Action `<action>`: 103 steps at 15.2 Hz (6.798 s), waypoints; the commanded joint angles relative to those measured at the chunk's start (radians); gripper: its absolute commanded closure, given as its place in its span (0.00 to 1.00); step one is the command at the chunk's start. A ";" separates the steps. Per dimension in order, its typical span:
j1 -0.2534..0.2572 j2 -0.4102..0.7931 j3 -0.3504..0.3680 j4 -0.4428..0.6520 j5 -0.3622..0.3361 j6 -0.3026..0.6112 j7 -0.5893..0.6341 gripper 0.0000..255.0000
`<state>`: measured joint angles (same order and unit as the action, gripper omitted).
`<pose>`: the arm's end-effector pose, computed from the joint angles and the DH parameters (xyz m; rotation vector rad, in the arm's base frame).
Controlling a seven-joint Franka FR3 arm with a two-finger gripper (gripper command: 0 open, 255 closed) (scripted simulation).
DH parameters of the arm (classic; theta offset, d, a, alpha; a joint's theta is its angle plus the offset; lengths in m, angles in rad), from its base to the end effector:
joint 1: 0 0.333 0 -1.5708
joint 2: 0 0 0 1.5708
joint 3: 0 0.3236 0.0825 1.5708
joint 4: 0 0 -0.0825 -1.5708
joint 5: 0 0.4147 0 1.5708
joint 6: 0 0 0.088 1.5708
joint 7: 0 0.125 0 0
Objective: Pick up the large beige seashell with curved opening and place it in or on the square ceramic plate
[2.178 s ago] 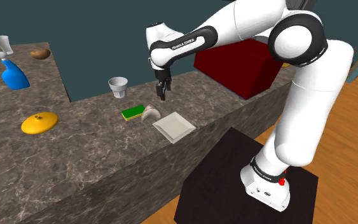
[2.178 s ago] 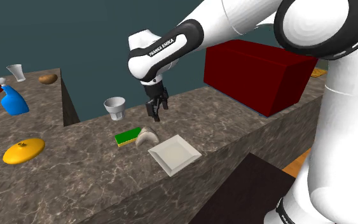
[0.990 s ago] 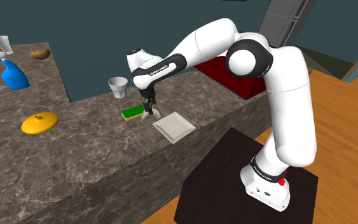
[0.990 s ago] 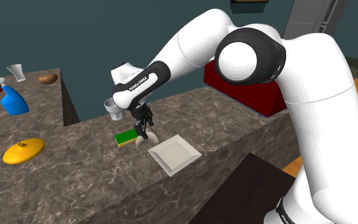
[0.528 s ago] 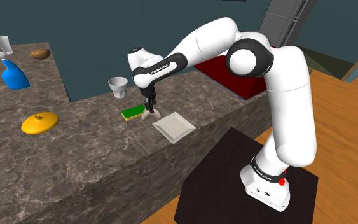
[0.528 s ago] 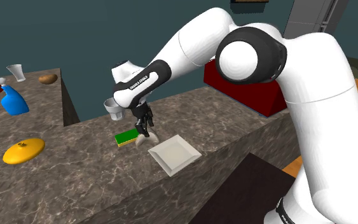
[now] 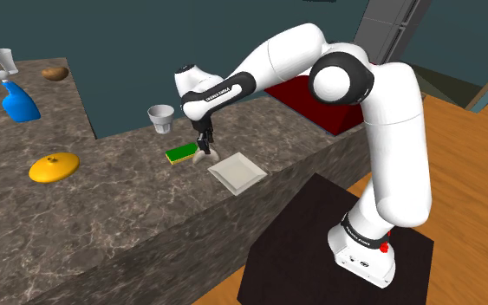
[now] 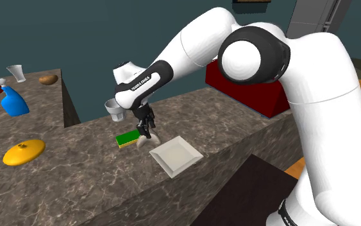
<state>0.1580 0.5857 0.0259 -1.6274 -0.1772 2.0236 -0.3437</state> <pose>0.6836 0.1123 0.2362 2.8635 0.9132 -0.2999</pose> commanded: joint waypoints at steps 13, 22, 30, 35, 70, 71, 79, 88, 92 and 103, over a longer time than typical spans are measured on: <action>0.004 -0.071 0.008 0.058 0.013 -0.141 -0.020 1.00; 0.071 0.061 0.068 0.146 -0.150 -0.223 -0.342 0.00; 0.061 0.066 0.064 0.095 -0.157 -0.166 -0.335 0.00; 0.061 0.066 0.064 0.095 -0.158 -0.166 -0.335 0.00; -0.010 0.072 0.108 0.096 -0.112 -0.150 -0.559 0.00; -0.010 0.071 0.108 0.096 -0.112 -0.150 -0.559 0.00; -0.010 0.072 0.108 0.096 -0.112 -0.150 -0.559 1.00; -0.010 0.064 0.108 0.098 -0.110 -0.159 -0.561 1.00; -0.011 0.037 0.111 0.109 -0.105 -0.197 -0.570 1.00; -0.011 -0.025 0.117 0.161 -0.091 -0.308 -0.595 1.00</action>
<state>0.1462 0.5664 0.1419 -1.4740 -0.2701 1.7293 -0.9372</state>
